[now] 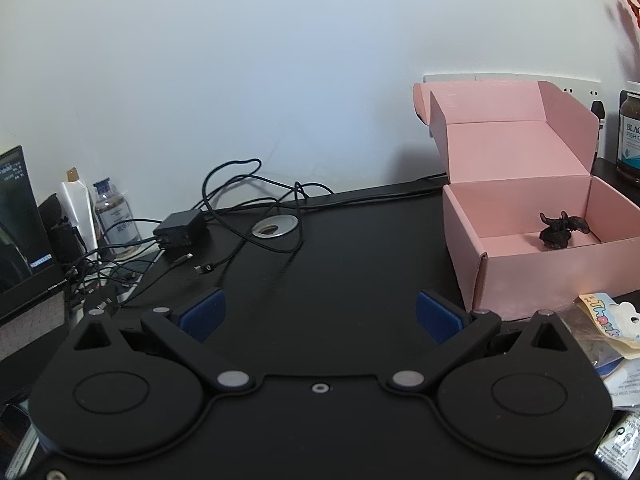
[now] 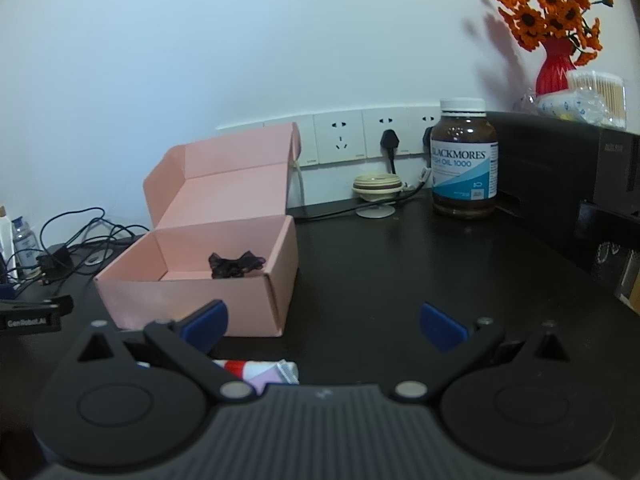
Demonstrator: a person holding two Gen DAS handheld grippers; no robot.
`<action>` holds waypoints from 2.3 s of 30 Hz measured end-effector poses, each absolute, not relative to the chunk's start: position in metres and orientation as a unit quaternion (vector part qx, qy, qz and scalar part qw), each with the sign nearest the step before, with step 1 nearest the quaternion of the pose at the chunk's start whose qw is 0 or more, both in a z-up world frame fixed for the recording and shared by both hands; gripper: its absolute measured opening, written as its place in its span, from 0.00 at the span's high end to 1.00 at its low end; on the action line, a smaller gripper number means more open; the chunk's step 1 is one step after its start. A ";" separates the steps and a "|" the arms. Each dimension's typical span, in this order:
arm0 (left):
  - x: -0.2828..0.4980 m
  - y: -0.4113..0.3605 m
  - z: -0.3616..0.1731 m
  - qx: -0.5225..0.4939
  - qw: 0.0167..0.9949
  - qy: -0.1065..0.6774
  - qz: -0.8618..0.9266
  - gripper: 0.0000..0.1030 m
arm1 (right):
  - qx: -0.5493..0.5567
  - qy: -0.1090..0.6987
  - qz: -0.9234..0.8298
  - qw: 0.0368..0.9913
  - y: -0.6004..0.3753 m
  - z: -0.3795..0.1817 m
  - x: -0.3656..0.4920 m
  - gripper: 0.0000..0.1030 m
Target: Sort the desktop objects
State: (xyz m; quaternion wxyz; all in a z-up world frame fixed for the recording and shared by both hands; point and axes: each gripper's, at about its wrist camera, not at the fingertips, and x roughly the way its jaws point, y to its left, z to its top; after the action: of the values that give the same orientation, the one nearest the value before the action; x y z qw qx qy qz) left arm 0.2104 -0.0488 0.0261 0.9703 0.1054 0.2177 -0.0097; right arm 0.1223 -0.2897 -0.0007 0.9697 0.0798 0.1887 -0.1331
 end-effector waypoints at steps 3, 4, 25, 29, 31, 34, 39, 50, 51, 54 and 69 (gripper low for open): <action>0.209 -0.050 0.026 0.111 0.968 0.225 0.009 0.00 | 0.079 0.192 -0.131 0.969 -0.289 -0.001 0.123 0.01; 0.207 -0.050 0.025 0.113 0.967 0.227 0.016 0.00 | 0.079 0.192 -0.130 0.970 -0.289 -0.001 0.123 0.01; 0.147 -0.073 0.043 0.129 0.966 0.226 0.010 0.00 | 0.090 0.194 -0.111 0.970 -0.292 -0.001 0.123 0.01; 0.139 -0.072 0.043 0.121 0.964 0.237 -0.002 0.00 | 0.090 0.193 -0.107 0.971 -0.292 -0.001 0.122 0.01; 0.136 -0.070 0.043 0.115 0.963 0.243 -0.014 0.00 | 0.091 0.193 -0.105 0.971 -0.292 -0.001 0.122 0.01; 0.131 -0.067 0.043 0.102 0.962 0.250 -0.034 0.00 | 0.092 0.193 -0.104 0.971 -0.292 -0.001 0.122 0.01; 0.129 -0.067 0.042 0.087 0.958 0.269 -0.058 0.00 | 0.095 0.194 -0.103 0.971 -0.293 -0.001 0.122 0.01; 0.125 -0.066 0.042 0.100 0.961 0.246 -0.074 0.00 | 0.097 0.195 -0.101 0.971 -0.293 -0.001 0.122 0.01; 0.125 -0.066 0.043 0.101 0.961 0.246 -0.079 0.00 | 0.098 0.194 -0.101 0.971 -0.293 -0.001 0.122 0.01; 0.125 -0.068 0.042 0.105 0.959 0.245 -0.093 0.00 | 0.099 0.192 -0.100 0.971 -0.293 -0.001 0.121 0.01; 0.158 -0.080 0.039 0.041 0.952 0.268 -0.143 0.05 | 0.112 0.194 -0.090 0.970 -0.297 -0.001 0.122 0.01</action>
State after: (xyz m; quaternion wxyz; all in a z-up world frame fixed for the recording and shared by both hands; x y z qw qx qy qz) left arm 0.1581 -0.0797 0.0391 0.9520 0.0408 0.2678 -0.1426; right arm 0.1216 -0.2968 -0.0012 0.9704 0.1120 0.1938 -0.0904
